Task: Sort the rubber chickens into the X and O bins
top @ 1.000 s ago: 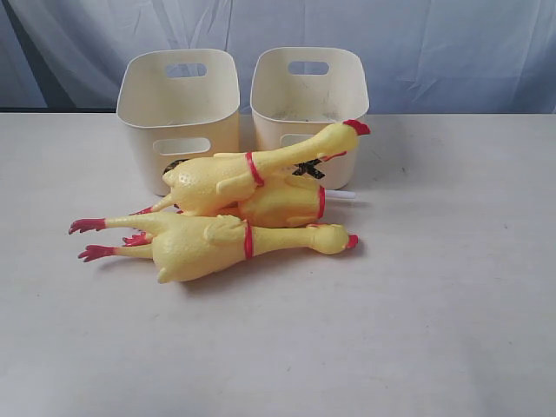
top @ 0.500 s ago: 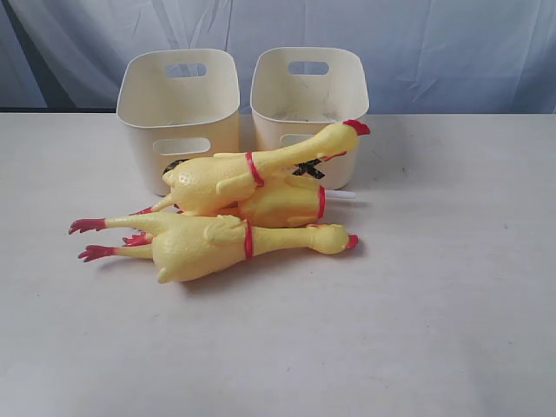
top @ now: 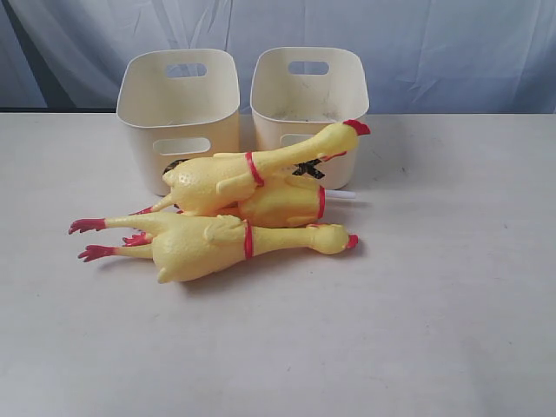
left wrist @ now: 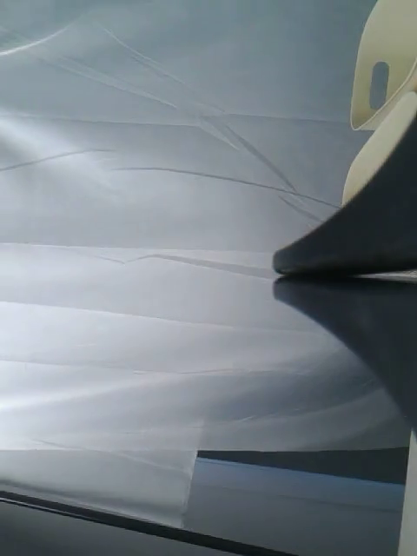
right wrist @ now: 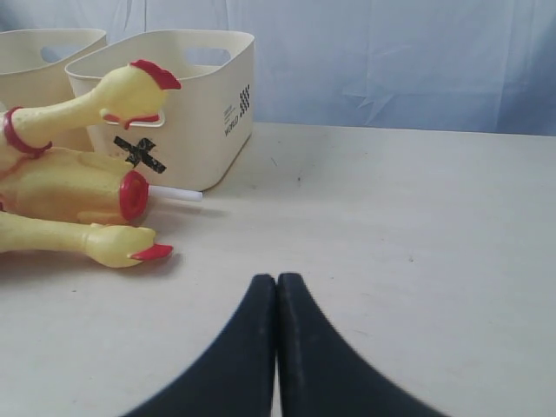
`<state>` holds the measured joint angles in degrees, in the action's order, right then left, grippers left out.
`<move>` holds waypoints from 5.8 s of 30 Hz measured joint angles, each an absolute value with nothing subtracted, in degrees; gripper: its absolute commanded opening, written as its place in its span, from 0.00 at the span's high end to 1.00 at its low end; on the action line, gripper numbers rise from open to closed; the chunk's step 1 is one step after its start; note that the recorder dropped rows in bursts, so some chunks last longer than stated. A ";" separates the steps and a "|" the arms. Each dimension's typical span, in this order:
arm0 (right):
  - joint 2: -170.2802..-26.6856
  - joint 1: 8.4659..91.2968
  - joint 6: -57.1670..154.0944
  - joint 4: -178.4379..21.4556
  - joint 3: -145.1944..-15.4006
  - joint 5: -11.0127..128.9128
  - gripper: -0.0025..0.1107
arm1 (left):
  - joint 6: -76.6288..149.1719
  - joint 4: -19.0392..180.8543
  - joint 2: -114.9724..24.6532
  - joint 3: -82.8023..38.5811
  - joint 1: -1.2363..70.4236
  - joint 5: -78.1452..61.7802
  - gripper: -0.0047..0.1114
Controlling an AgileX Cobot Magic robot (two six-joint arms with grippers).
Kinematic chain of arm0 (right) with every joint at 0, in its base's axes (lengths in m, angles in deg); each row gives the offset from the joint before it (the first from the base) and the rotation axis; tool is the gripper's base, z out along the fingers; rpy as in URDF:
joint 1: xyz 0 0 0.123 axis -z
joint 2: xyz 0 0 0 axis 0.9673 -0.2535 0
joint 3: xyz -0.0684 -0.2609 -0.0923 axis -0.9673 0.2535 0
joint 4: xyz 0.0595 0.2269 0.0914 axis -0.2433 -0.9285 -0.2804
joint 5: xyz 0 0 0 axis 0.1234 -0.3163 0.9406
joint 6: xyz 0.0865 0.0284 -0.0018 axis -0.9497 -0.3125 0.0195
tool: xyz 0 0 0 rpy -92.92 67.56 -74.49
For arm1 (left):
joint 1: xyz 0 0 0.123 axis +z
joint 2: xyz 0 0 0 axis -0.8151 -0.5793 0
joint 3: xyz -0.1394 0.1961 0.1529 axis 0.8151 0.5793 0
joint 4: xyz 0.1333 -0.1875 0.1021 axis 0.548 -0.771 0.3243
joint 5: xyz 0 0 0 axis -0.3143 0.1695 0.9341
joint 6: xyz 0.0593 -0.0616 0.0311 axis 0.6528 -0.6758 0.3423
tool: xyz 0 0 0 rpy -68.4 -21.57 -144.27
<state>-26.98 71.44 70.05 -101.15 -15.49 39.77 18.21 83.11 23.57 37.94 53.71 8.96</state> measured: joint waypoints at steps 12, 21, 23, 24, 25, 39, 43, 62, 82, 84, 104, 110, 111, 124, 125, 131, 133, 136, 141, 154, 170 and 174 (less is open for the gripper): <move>-26.98 71.44 69.85 -101.15 -15.49 39.77 0.99 | 8.22 88.11 -2.50 23.70 53.71 1.61 0.96; -26.98 71.44 69.85 -101.15 -15.49 39.77 0.99 | 2.30 85.20 -13.06 15.92 53.71 -10.48 0.96; -26.98 71.44 69.85 -101.15 -15.49 39.77 0.99 | 2.14 84.14 -13.57 14.98 53.71 -10.63 0.96; -26.98 71.44 69.85 -101.15 -15.49 39.77 0.99 | 2.14 84.14 -13.74 14.84 53.71 -9.88 0.96; -26.98 71.44 69.85 -101.15 -15.49 39.77 0.99 | 2.24 84.14 -13.83 14.70 53.71 -9.04 0.96; -26.98 71.44 69.85 -101.15 -15.49 39.77 0.99 | 2.60 88.27 -13.83 14.46 53.71 0.01 0.96; -26.98 71.44 69.85 -101.15 -15.49 39.77 0.99 | 2.52 88.27 -13.87 14.46 53.71 2.60 0.96; -26.98 71.44 69.85 -101.15 -15.49 39.77 0.99 | -0.04 106.37 -13.96 13.52 51.66 -5.74 0.96; -26.98 71.44 69.85 -101.15 -15.49 39.87 0.99 | 7.36 117.81 -26.63 0.65 22.79 -15.85 0.96; -26.98 71.44 69.85 -101.15 -15.49 39.87 0.99 | 9.65 117.81 -29.16 0.19 21.47 -15.55 0.96; -26.98 71.44 69.85 -101.27 -15.49 39.87 0.99 | 15.11 129.36 -55.14 -3.95 20.38 5.71 0.91; -26.98 71.44 69.85 -101.27 -15.49 39.87 0.99 | 15.11 130.22 -62.11 -10.28 20.34 6.32 0.66; -26.98 71.44 69.85 -101.27 -15.49 39.87 0.99 | 15.11 130.37 -63.22 -11.05 20.25 6.29 0.62; -26.98 71.44 69.85 -101.27 -15.49 39.87 0.99 | 15.11 135.72 -77.38 -22.51 16.41 2.39 0.53; -26.98 71.44 69.85 -101.27 -15.49 39.87 0.99 | 15.11 135.72 -78.09 -23.19 16.41 2.39 0.53; -26.98 71.44 69.85 -101.27 -15.49 39.87 0.99 | 15.11 135.96 -82.59 -28.65 16.41 -0.05 0.53; -26.98 71.44 69.85 -101.27 -15.49 39.87 0.99 | 15.11 136.26 -84.05 -30.36 16.41 -1.84 0.53; -26.98 71.44 69.85 -101.27 -15.49 39.87 0.99 | 15.11 136.69 -85.75 -32.23 16.41 -3.97 0.53; -26.98 71.44 69.85 -101.27 -15.49 39.87 0.99 | 15.11 137.13 -88.15 -35.18 16.41 -4.88 0.53; -26.98 71.44 69.96 -101.27 -15.49 39.87 0.99 | 15.11 139.78 -91.43 -36.69 16.41 -8.18 0.65; -26.98 71.44 69.96 -101.27 -15.49 39.87 0.99 | 15.18 139.81 -90.40 -36.74 16.37 -13.91 0.96; -26.98 71.44 69.96 -101.27 -15.49 39.87 0.99 | 15.18 139.71 -87.14 -36.74 16.37 -15.30 0.96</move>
